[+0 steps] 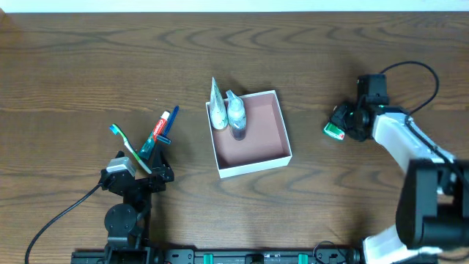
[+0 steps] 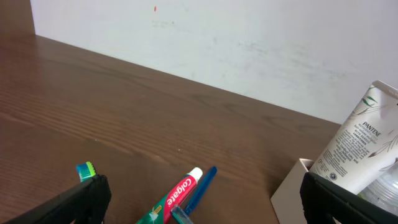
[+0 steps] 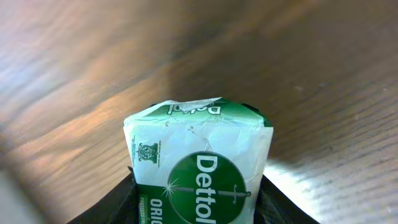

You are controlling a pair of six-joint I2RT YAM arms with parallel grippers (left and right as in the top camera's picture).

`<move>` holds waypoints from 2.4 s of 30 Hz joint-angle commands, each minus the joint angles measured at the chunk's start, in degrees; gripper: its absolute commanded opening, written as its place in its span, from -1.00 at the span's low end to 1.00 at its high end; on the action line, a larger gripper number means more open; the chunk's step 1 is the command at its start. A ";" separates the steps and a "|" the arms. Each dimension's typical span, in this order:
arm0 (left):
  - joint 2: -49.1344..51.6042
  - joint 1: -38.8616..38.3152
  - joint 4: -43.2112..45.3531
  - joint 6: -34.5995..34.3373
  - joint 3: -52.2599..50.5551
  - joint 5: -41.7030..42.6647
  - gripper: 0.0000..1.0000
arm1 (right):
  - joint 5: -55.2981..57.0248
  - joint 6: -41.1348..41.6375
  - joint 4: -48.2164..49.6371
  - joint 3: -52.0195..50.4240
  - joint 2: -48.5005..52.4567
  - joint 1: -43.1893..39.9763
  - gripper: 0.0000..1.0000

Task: Pack container
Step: 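Carry the Dettol bar with the right gripper into the box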

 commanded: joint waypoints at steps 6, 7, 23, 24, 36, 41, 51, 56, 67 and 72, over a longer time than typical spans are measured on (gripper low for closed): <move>-0.35 0.33 -2.10 0.98 -1.20 -0.63 0.96 | -11.08 -10.62 -3.37 3.93 -16.00 0.76 -0.22; -0.35 0.33 -2.10 0.98 -1.20 -0.63 0.96 | -12.07 -10.64 -4.09 3.93 -17.49 1.27 -0.22; -0.35 0.33 -2.10 0.98 -1.20 -0.63 0.96 | -9.66 -10.01 -9.09 3.93 -23.26 25.92 -0.16; -0.35 0.33 -2.10 0.98 -1.20 -0.63 0.96 | -7.89 -10.01 -8.96 3.93 -23.04 28.22 -0.16; -0.35 0.33 -2.10 0.98 -1.20 -0.63 0.96 | 0.55 -8.07 0.04 3.93 -15.32 41.70 -0.15; -0.35 0.33 -2.10 0.98 -1.20 -0.63 0.96 | 0.98 -5.84 3.45 3.93 -10.51 43.08 -0.18; -0.35 0.33 -2.10 0.98 -1.20 -0.63 0.96 | 3.91 -2.43 6.56 3.93 -6.62 44.59 -0.22; -0.35 0.33 -2.10 0.98 -1.20 -0.63 0.96 | 5.49 -0.28 6.73 3.91 -5.51 45.33 -0.23; -0.35 0.33 -2.10 0.98 -1.20 -0.66 0.96 | 8.68 2.49 6.05 3.82 -4.46 46.66 -0.25; -0.35 0.33 -2.10 0.98 -1.20 -0.63 0.96 | 9.92 3.72 5.55 3.82 -4.33 47.28 -0.26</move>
